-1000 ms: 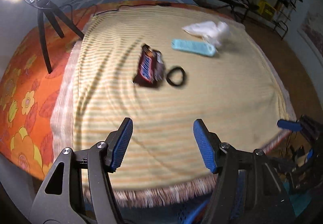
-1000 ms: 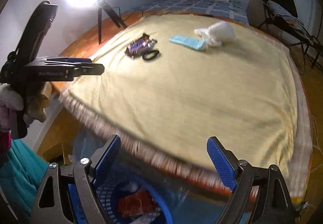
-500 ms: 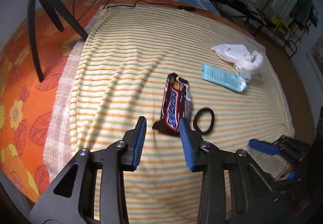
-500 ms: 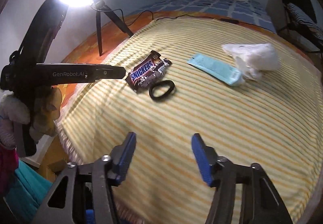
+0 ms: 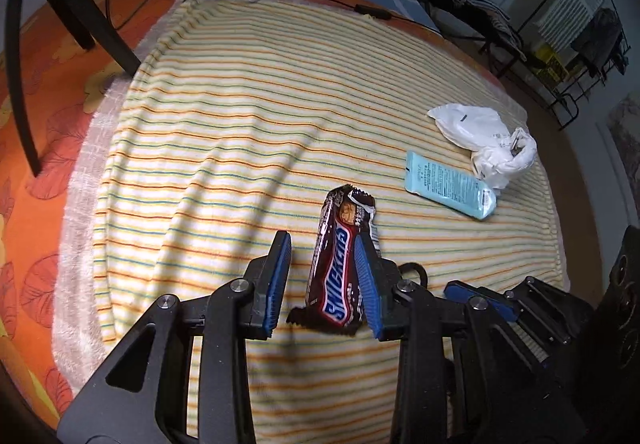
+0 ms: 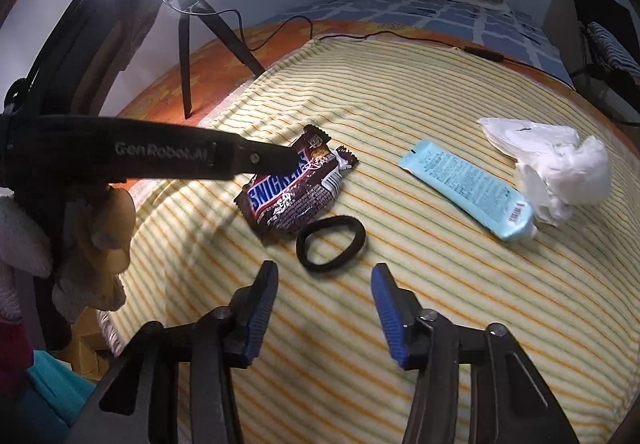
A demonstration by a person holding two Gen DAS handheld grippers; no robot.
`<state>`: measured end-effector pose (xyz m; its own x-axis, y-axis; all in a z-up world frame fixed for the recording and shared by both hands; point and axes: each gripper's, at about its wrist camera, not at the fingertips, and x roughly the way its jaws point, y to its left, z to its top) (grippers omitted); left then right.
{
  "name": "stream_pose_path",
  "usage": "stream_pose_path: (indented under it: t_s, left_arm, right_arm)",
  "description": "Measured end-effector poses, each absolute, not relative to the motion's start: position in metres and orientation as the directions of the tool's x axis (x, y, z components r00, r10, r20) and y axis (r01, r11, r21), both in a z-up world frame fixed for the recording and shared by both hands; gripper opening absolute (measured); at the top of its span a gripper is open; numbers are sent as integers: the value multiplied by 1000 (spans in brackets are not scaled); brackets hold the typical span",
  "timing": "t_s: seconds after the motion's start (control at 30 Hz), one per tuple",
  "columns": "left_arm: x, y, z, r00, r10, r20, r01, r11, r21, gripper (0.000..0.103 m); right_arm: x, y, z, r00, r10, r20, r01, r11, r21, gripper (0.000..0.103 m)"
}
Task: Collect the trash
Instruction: 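Grasp the Snickers wrapper with the left tool while the right tool grasps the black hair tie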
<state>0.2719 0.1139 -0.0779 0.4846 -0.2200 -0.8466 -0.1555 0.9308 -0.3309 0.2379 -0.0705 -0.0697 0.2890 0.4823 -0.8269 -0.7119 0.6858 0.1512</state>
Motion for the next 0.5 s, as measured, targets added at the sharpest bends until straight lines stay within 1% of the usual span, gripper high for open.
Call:
stream_pose_path:
  t_s: [0.07, 0.37, 0.4, 0.43, 0.5]
  left_arm:
    - [276, 117, -82, 472, -252, -845, -159, 918, -362, 7]
    - [281, 122, -86, 473, -231, -850, -170, 923, -345, 4]
    - [280, 124, -85, 475, -226, -851, -172, 924, -341, 4]
    - [279, 125, -85, 477, -220, -851, -174, 925, -336, 3]
    - [275, 127, -81, 484, -210, -850, -177, 928, -329, 3]
  right_arm:
    - [240, -67, -71, 290, 480, -828, -718, 681, 143, 55]
    - [243, -53, -79, 319, 453, -833, -737, 671, 83, 56]
    - [243, -52, -78, 326, 447, -833, -738, 671, 71, 53]
    - [242, -50, -78, 335, 438, -834, -740, 671, 56, 46]
    - [242, -48, -78, 355, 422, -834, -744, 668, 21, 38]
